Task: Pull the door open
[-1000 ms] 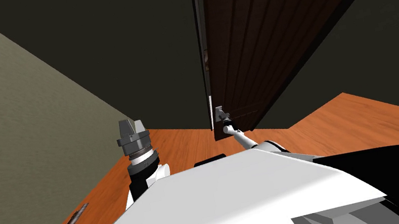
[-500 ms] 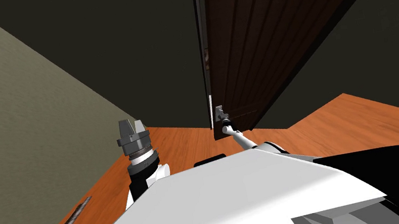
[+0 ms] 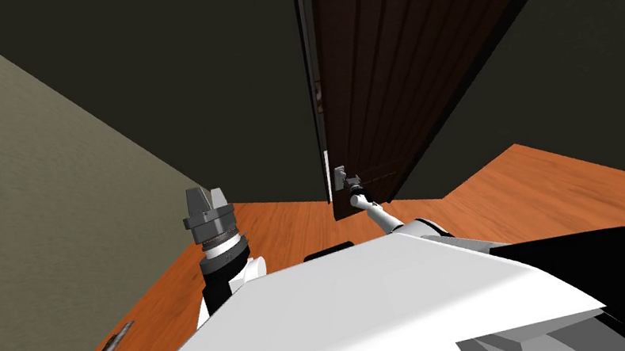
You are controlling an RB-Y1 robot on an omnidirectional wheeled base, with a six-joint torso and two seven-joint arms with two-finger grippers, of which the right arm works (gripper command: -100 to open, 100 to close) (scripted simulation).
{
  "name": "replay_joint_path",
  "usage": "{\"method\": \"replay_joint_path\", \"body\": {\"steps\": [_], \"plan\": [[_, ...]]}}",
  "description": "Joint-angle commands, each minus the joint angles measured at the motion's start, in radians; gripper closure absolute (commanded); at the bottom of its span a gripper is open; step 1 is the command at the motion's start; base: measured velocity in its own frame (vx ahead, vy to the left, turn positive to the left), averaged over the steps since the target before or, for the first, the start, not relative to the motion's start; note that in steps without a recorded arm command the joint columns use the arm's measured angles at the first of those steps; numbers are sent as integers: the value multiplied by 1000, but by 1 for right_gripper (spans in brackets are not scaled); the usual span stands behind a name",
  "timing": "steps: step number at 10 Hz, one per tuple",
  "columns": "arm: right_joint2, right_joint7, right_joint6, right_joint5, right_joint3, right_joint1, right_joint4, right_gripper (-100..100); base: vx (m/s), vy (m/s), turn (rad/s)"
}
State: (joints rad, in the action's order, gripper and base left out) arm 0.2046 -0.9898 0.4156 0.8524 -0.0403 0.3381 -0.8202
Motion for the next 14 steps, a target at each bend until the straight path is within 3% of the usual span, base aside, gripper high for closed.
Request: {"method": "replay_joint_path", "body": {"steps": [1,3,4,5,6,11,12,14], "plan": [[-8,8,-33,6,6,32,-14,-100,3,52,-37],[-6,11,-44,9,10,38,-13,-100,0,42,-28],[-3,15,-62,14,18,49,-11,-100,0,33,3],[4,22,-59,15,27,37,7,-100,10,7,-17],[4,22,-59,15,27,37,7,100,3,-1,38],[4,22,-59,15,27,37,7,100,-3,7,8],[-8,7,-52,9,-8,21,0,-100,-125,-70,133],[-9,-9,-35,2,-35,13,-16,-100,-180,-131,129]]}}
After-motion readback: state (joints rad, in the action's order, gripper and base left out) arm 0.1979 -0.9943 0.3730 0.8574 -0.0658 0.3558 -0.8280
